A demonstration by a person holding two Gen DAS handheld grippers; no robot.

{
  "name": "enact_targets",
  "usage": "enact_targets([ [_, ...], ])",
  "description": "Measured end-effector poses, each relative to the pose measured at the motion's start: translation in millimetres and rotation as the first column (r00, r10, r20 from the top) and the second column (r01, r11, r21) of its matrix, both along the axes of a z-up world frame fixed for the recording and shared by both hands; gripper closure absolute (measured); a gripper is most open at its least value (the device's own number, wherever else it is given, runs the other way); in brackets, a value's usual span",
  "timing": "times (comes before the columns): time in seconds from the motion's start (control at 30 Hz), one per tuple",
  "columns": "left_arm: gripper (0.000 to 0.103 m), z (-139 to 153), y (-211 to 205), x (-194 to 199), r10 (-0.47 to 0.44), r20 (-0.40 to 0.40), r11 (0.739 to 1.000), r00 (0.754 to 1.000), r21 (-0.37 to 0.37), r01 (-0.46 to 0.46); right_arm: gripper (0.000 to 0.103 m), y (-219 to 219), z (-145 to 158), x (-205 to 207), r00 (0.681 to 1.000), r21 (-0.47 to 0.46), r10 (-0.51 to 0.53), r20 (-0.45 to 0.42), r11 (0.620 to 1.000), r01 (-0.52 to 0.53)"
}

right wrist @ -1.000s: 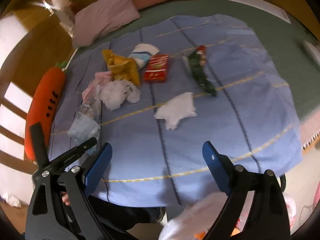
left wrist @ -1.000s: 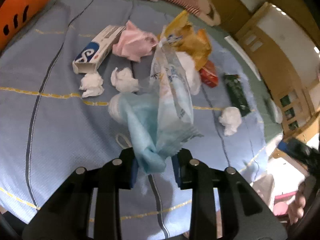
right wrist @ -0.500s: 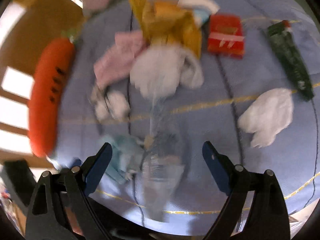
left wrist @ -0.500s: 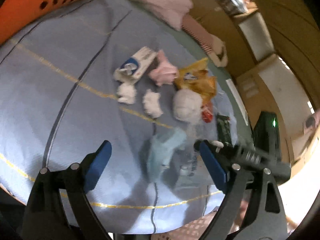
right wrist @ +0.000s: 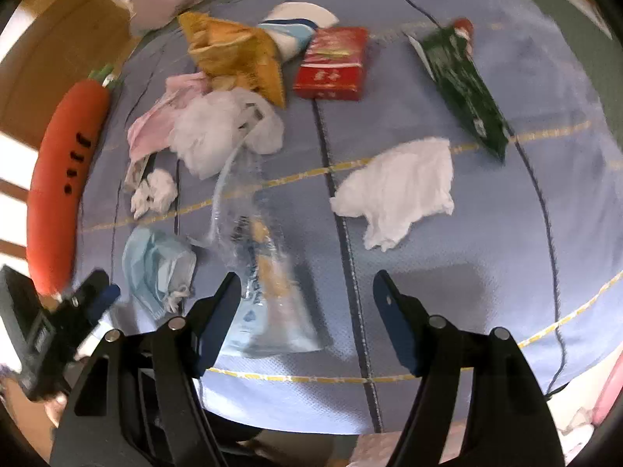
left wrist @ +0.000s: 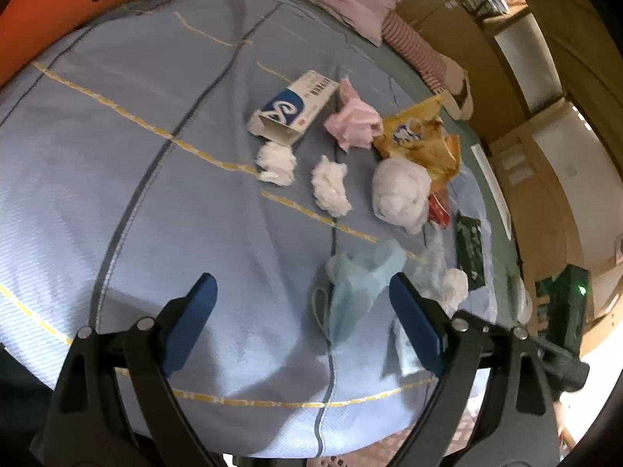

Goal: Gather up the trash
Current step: 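Grasp the clear plastic bag with the right tool while the left tool lifts the mask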

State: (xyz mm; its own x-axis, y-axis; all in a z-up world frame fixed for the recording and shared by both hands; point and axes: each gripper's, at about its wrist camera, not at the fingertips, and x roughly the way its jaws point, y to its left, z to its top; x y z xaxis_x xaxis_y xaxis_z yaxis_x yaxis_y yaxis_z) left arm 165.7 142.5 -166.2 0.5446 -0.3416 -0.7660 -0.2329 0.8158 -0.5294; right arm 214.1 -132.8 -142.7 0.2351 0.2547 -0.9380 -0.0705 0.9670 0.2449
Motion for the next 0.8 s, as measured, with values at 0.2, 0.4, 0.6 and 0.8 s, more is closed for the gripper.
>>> enact_targets([
  [0.2, 0.012, -1.8, 0.7, 2.5, 0.021, -0.002, 1.0, 1.0, -0.006, -0.021, 0.024, 47.7, -30.2, 5.1, 0.988, -0.174, 0.149, -0.045, 0.973, -0.155],
  [0.4, 0.012, 2.0, -13.6, 7.8, -0.033, 0.012, 0.997, 0.999, 0.066, 0.032, 0.068, 44.9, -34.4, 1.2, 0.989, -0.126, 0.143, -0.042, 0.981, -0.147],
  [0.6, 0.012, 0.6, -44.4, 29.5, -0.118, -0.023, 0.976, 0.993, 0.18, 0.121, 0.068, 23.9, -18.5, -11.3, 0.987, -0.152, 0.161, 0.0, 0.975, -0.16],
  [0.8, 0.012, -5.2, -66.3, 46.7, -0.203, -0.049, 0.956, 0.978, 0.207, 0.209, 0.027, -0.7, 2.6, -23.8, 0.985, -0.113, 0.17, 0.035, 0.98, -0.166],
])
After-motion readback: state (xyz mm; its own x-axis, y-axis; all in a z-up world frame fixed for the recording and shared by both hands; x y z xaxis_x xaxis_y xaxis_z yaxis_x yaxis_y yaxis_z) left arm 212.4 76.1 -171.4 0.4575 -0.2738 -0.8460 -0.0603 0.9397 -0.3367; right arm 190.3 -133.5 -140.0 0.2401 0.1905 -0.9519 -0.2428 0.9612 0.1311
